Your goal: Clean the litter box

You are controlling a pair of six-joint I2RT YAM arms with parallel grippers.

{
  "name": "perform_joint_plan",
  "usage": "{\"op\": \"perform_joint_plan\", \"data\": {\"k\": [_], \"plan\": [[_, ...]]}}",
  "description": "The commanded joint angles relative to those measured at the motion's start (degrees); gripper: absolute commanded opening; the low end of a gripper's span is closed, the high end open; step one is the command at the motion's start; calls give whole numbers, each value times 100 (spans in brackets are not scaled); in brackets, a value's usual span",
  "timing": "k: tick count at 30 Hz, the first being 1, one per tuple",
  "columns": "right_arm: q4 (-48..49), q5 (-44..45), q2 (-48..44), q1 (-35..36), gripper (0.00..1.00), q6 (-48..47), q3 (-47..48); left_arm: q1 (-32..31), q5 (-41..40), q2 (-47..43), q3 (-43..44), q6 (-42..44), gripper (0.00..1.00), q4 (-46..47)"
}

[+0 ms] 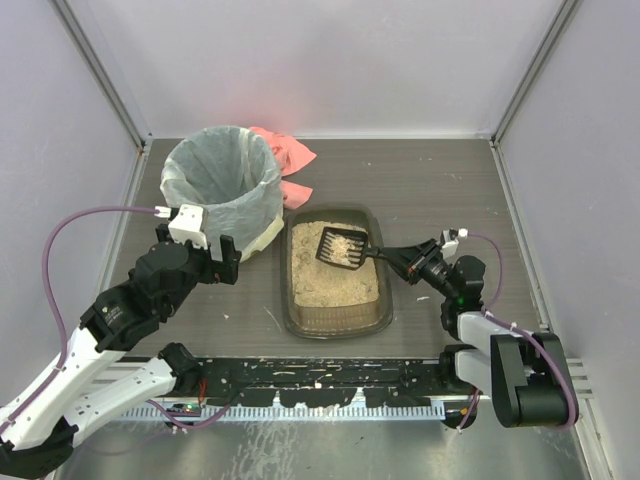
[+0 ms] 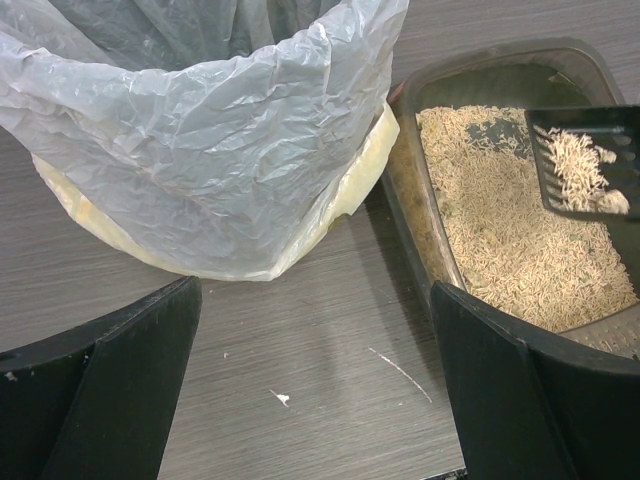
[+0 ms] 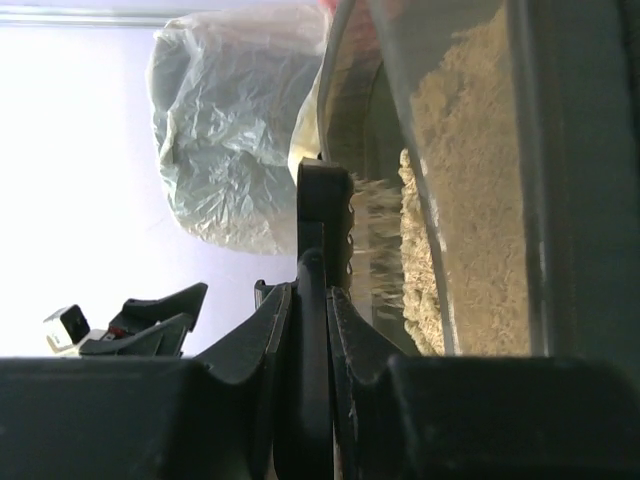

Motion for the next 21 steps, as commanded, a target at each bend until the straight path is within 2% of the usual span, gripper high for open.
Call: {"op": "perform_joint_plan", "data": {"k": [1, 3, 5, 8, 12, 15, 19, 21], "plan": [[349, -72, -19, 181, 1, -155, 243, 30, -91, -14, 60, -2, 99, 176], [335, -53, -52, 205, 1, -140, 190, 24, -68, -23, 48, -5, 99, 222], [42, 150, -219, -141, 0, -79, 1, 32, -53, -11, 69, 11, 99, 226], [94, -150, -122, 186, 1, -342, 318, 32, -96, -27, 58, 0, 99, 181], [-264, 77, -343, -214, 1, -211, 98, 25, -70, -8, 68, 11, 99, 233], [-178, -298, -152, 174, 1, -483, 455, 27, -89, -1, 70, 12, 99, 192], [-355, 77, -361, -208, 1, -246, 181, 32, -67, 20, 80, 13, 99, 234], [-267, -232, -183, 138, 1, -498, 463, 31, -91, 16, 74, 13, 99, 196]]}}
